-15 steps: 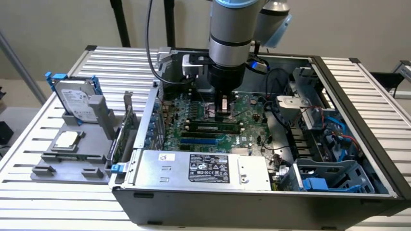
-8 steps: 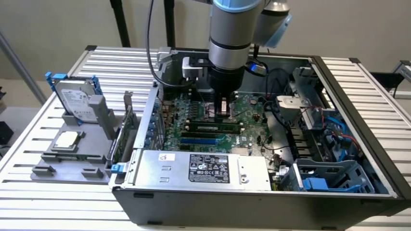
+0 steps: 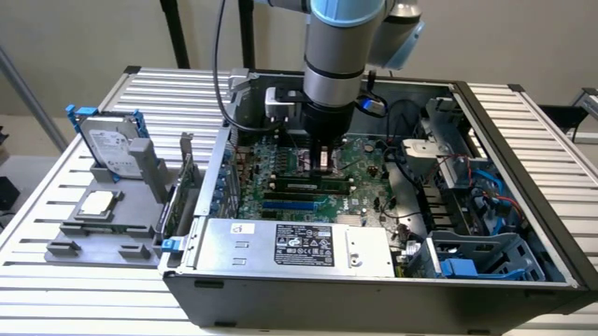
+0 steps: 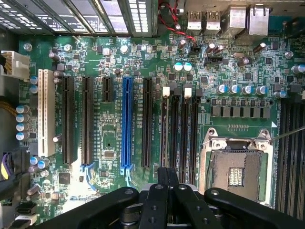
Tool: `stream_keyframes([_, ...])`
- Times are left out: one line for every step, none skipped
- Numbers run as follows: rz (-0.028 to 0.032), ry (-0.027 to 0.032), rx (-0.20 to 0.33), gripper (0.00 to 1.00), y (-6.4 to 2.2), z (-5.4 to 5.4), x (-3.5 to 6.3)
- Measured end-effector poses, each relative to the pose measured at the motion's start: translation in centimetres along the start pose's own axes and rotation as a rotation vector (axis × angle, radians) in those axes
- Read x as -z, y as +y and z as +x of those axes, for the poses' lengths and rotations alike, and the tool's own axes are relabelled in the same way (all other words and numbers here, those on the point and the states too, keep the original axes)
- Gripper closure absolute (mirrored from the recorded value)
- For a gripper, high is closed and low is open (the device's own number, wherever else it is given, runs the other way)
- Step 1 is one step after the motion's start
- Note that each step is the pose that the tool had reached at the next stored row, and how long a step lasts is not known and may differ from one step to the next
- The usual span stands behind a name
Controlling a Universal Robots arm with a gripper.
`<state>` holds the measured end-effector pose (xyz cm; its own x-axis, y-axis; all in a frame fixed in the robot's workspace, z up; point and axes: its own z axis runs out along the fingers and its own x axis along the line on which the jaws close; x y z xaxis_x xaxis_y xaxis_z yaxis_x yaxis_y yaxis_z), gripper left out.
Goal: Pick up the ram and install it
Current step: 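Press down the ram until it locks into place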
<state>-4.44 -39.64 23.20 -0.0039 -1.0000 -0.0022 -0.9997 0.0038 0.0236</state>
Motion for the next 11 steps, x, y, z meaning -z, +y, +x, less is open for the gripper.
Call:
stream_keyframes([-0.0014, 0.0004, 0.000, 0.89, 0.00, 0.0, -0.11])
stream_keyframes([-0.0022, 0.0011, 0.000, 0.89, 0.00, 0.0, -0.21])
stream_keyframes([-0.0029, 0.0015, 0.000, 0.89, 0.00, 0.0, -0.33])
stream_keyframes([-0.0030, 0.0011, 0.000, 0.89, -0.01, 0.0, -0.49])
stream_keyframes([-0.0033, 0.0012, 0.000, 0.89, -0.01, 0.0, -0.63])
stream_keyframes([-0.0035, 0.0013, 0.000, 0.89, -0.01, 0.0, -0.73])
stream_keyframes([-0.0039, 0.0008, 0.000, 0.89, -0.02, 0.0, -0.77])
stream_keyframes([-0.0045, 0.0007, 0.000, 0.89, -0.02, 0.0, -0.76])
stream_keyframes([-0.0062, -0.0002, 0.000, 0.89, -0.03, 0.0, -0.50])
stream_keyframes([-0.0079, -0.0013, 0.000, 0.89, -0.03, 0.0, -0.13])
stream_keyframes([-0.0093, -0.0001, 0.000, 0.89, -0.04, 0.0, 0.39])
